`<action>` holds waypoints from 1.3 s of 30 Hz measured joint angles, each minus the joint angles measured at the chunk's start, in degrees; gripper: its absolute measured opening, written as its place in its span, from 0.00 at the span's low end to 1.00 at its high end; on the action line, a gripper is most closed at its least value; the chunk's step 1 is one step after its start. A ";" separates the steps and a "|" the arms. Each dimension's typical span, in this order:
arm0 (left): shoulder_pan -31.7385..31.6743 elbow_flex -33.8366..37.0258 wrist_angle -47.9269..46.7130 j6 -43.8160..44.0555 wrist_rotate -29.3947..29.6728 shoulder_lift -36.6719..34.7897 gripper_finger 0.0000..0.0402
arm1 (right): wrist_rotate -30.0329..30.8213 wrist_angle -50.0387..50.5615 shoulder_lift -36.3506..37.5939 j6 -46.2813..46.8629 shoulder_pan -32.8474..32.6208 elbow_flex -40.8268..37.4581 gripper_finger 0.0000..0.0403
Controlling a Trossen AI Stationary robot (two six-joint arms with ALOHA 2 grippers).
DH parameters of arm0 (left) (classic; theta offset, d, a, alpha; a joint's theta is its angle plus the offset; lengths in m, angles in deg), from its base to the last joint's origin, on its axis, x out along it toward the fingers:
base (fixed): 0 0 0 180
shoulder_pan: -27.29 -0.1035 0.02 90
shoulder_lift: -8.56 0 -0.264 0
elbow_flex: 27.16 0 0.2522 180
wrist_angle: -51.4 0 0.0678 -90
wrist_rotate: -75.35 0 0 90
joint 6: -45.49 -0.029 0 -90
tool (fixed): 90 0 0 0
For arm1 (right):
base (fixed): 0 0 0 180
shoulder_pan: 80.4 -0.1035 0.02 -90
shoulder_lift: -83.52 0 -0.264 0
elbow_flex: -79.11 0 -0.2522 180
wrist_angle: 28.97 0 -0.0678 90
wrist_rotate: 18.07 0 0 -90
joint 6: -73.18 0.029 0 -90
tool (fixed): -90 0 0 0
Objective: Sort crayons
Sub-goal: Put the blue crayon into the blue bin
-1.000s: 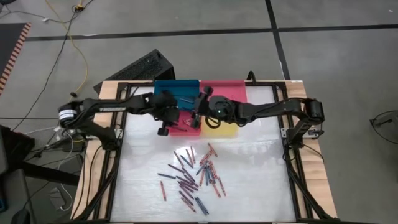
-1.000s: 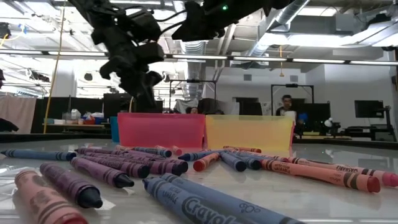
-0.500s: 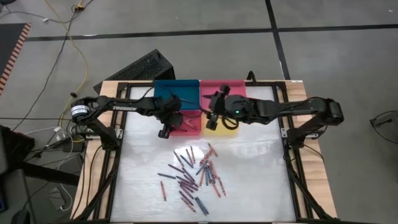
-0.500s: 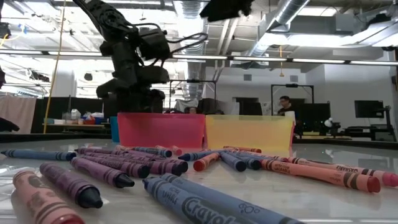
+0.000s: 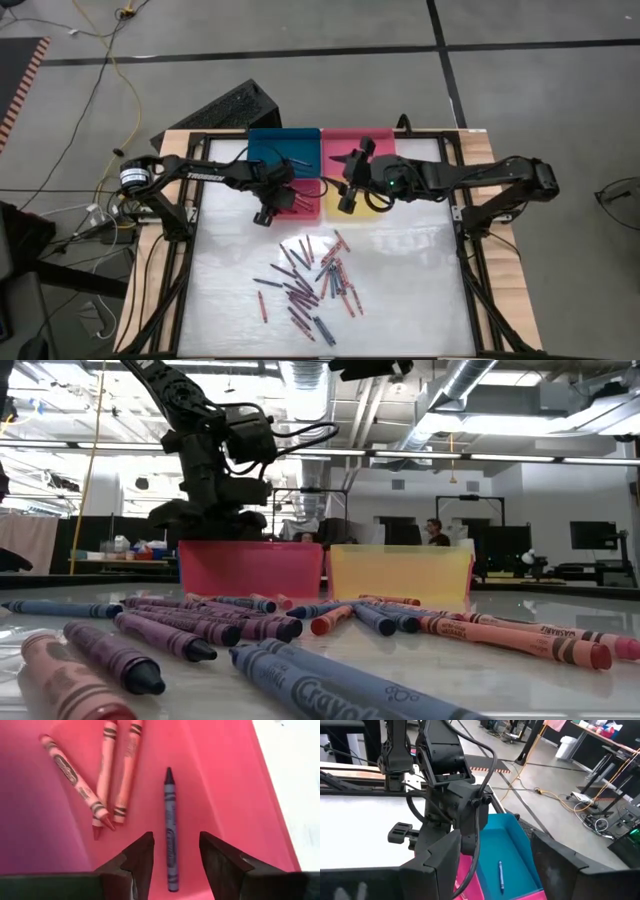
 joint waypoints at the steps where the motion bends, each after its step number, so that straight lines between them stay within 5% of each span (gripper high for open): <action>1: 0.00 0.00 0.02 -0.08 0.00 0.41 0.35 | 0.00 0.00 0.00 0.00 -0.02 0.00 0.59; 16: 0.28 -1.34 0.17 0.53 1.37 6.18 0.02 | 0.00 -0.14 -0.08 0.46 -0.02 0.00 0.59; 32: 0.34 -11.62 -6.69 5.29 2.53 5.86 0.00 | 0.00 -0.15 -0.11 0.92 -0.46 0.00 0.59; 39: -0.08 -12.33 -7.33 6.09 2.51 0.50 0.00 | 0.00 -0.15 0.57 0.90 -1.30 0.00 0.59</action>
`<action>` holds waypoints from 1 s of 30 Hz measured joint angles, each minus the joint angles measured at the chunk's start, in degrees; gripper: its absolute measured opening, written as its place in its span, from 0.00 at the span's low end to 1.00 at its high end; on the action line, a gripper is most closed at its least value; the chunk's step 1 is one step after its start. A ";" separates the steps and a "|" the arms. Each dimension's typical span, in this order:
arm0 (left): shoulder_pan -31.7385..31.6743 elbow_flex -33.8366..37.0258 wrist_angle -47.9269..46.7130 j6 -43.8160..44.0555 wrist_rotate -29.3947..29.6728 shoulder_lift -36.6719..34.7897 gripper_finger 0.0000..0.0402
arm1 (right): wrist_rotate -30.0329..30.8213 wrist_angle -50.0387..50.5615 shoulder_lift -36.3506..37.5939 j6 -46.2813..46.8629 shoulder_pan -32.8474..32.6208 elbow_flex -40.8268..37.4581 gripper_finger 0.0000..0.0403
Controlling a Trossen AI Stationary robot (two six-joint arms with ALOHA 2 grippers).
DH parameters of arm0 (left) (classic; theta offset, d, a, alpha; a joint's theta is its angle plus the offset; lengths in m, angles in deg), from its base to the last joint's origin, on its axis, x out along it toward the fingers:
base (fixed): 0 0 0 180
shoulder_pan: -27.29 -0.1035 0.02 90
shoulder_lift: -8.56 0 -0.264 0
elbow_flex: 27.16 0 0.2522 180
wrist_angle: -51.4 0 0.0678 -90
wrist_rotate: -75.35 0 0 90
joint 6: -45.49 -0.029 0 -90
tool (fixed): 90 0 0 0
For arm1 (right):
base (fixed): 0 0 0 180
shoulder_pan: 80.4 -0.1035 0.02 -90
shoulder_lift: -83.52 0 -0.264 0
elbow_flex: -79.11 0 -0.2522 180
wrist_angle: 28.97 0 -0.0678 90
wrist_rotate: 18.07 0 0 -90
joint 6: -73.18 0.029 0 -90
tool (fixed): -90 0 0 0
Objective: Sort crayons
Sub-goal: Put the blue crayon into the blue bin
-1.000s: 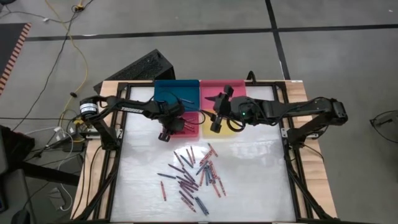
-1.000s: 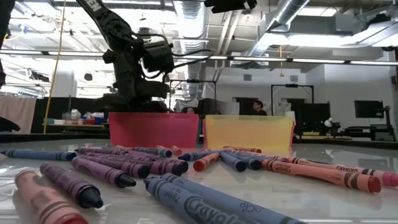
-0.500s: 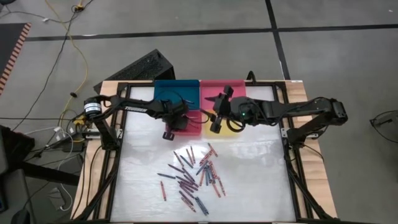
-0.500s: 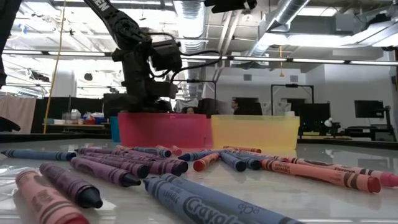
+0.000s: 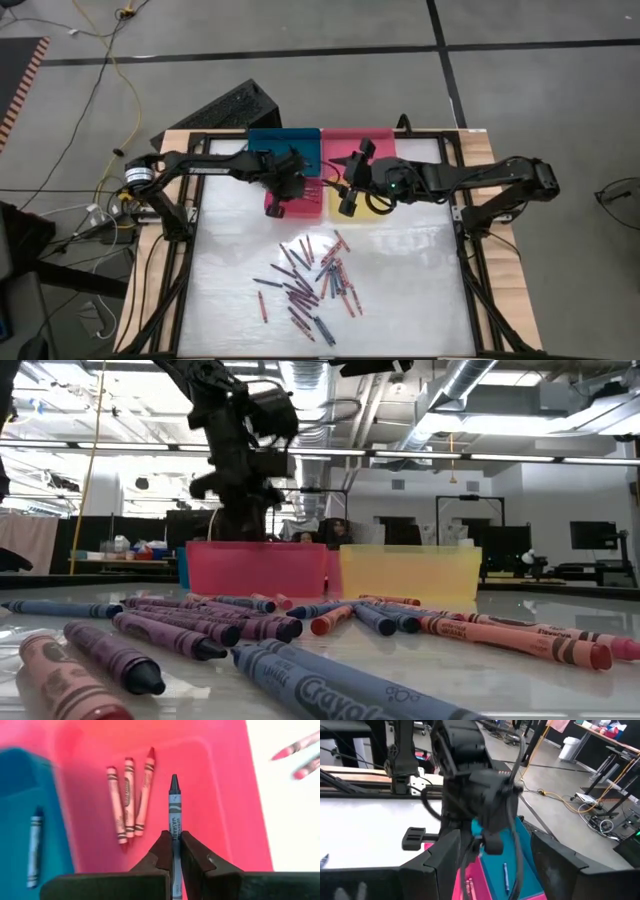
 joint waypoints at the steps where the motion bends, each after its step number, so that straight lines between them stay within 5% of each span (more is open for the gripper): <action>1: -0.28 0.00 0.08 0.35 -0.07 -1.41 0.00 | 0.00 0.02 0.46 0.00 -0.18 0.00 0.59; 13: -3.22 1.74 4.06 7.72 -5.88 -25.34 0.00 | -0.02 -1.31 3.09 0.07 -2.54 0.00 0.59; 22: -3.20 14.80 24.22 16.60 -7.94 -43.16 0.00 | -3.23 -7.98 -0.21 -1.08 -1.83 0.00 0.59; 30: -3.17 29.09 46.15 23.30 -7.36 -49.43 0.00 | -10.35 -22.11 -7.20 -4.47 -0.63 0.00 0.59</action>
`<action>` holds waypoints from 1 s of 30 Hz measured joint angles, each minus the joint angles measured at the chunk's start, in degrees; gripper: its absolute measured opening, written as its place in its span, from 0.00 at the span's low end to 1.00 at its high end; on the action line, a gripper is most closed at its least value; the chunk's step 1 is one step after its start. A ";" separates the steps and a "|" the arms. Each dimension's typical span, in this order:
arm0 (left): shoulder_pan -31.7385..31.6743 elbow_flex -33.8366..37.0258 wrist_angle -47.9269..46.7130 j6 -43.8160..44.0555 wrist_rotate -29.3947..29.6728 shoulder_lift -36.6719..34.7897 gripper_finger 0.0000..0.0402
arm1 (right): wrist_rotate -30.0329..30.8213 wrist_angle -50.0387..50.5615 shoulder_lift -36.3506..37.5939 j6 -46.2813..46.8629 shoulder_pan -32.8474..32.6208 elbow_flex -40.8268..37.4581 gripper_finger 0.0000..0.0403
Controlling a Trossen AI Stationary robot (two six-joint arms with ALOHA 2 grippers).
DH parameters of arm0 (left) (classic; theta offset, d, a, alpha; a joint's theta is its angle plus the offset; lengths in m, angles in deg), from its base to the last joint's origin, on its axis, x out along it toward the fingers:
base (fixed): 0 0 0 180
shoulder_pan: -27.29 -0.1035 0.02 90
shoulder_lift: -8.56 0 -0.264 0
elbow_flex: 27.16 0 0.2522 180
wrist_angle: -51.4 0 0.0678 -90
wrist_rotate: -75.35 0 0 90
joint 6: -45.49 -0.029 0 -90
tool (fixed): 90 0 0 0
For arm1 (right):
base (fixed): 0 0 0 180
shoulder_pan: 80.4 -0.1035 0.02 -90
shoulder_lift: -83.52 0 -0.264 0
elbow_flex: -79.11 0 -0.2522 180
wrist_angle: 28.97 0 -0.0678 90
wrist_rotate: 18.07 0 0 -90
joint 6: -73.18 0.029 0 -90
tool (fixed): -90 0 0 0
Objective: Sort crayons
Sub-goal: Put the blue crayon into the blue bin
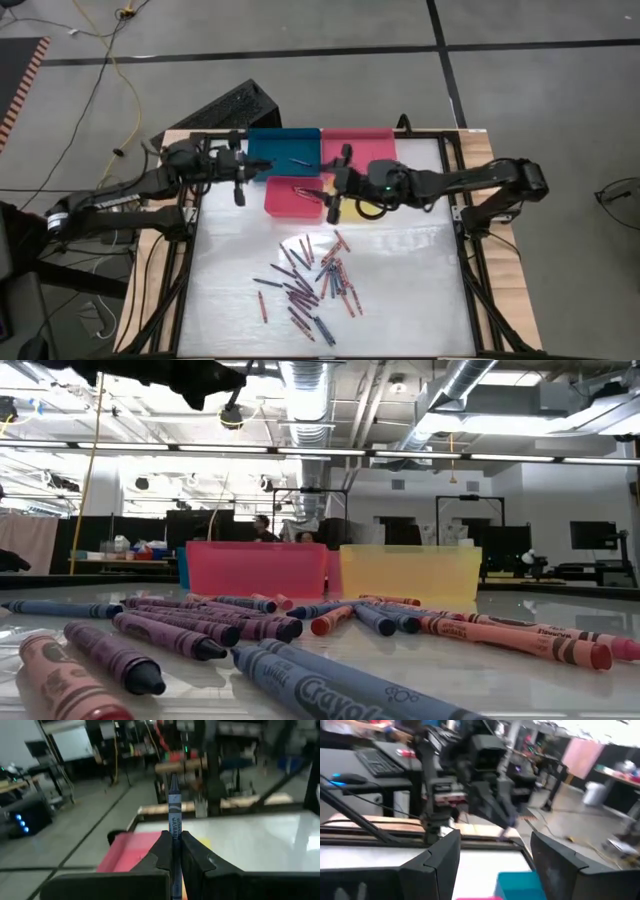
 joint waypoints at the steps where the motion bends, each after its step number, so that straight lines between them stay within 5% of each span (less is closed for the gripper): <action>1: 0.10 1.42 3.09 0.96 -0.03 -0.28 0.00 | -1.16 -2.64 -1.34 -0.33 0.33 0.00 0.59; 6: 0.28 6.04 13.11 3.35 -1.15 -1.50 0.00 | -2.24 -10.76 -6.18 -1.58 1.70 -0.01 0.59; 13: 2.36 7.60 14.58 1.44 -1.44 -1.50 0.00 | -7.91 -22.89 -10.41 -1.58 3.57 -0.02 0.59; 30: 6.17 8.22 21.08 -3.03 0.51 3.20 0.00 | -11.11 -25.24 -10.79 1.48 4.66 -0.02 0.59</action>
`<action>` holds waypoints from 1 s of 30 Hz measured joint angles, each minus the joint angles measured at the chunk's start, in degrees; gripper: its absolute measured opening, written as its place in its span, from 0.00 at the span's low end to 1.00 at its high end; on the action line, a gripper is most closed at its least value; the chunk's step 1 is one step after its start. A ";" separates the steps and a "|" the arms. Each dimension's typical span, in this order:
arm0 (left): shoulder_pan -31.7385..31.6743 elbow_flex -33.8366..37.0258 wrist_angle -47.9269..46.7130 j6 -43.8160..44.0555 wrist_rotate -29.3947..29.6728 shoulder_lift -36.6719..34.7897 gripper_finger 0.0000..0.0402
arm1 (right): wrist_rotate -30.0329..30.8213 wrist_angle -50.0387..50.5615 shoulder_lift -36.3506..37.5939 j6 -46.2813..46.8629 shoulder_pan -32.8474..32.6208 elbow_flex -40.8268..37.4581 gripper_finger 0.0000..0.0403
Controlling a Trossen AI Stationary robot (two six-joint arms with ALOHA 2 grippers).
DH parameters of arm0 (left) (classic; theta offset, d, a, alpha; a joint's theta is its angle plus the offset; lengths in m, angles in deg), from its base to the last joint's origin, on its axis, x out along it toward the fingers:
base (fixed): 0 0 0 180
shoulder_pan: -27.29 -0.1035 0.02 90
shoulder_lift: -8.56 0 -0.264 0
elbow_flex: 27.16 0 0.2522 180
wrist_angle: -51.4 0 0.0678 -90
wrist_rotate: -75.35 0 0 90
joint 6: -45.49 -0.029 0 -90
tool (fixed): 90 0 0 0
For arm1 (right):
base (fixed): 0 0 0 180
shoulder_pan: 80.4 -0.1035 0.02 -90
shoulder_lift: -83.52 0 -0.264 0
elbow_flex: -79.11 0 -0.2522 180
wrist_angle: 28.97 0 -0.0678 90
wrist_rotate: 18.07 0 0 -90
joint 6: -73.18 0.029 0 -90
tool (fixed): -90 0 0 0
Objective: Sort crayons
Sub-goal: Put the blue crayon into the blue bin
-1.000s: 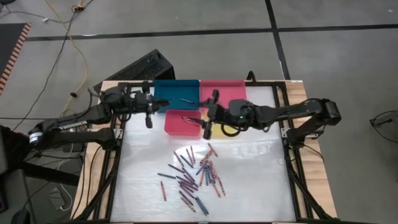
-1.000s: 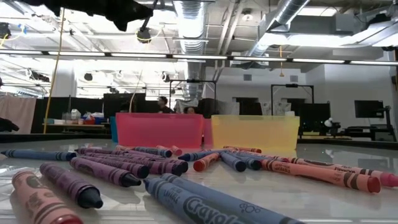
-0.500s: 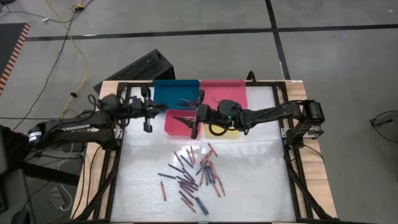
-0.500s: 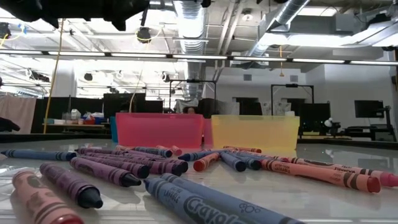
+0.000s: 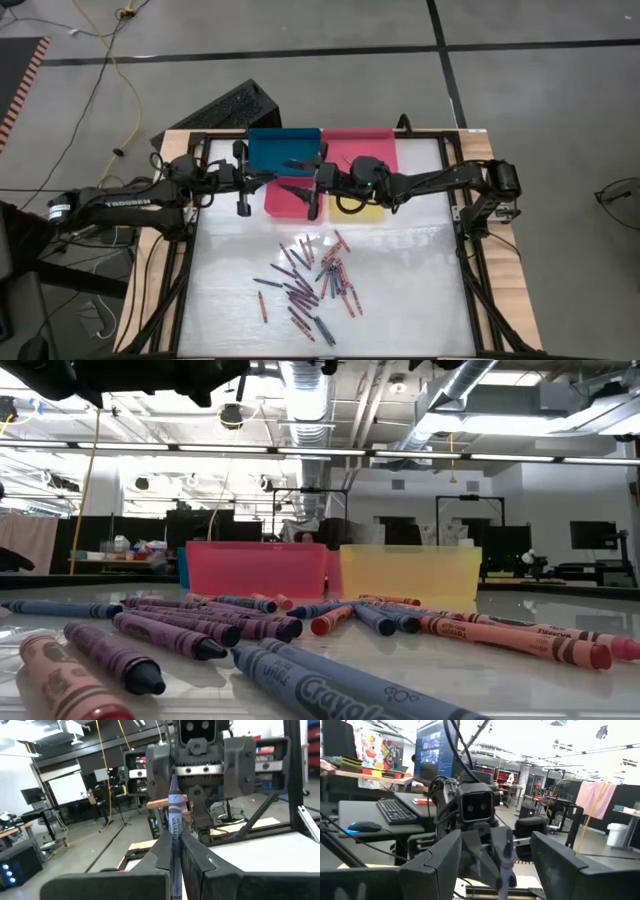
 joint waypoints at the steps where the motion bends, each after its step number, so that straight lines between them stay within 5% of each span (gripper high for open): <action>1: 0.16 0.00 0.87 0.01 0.01 0.28 0.00 | 0.00 0.05 0.00 0.02 -0.02 0.00 0.59; 30: 2.98 -0.02 5.08 -0.94 1.23 1.54 0.00 | 0.04 1.20 -0.24 1.13 0.04 0.02 0.59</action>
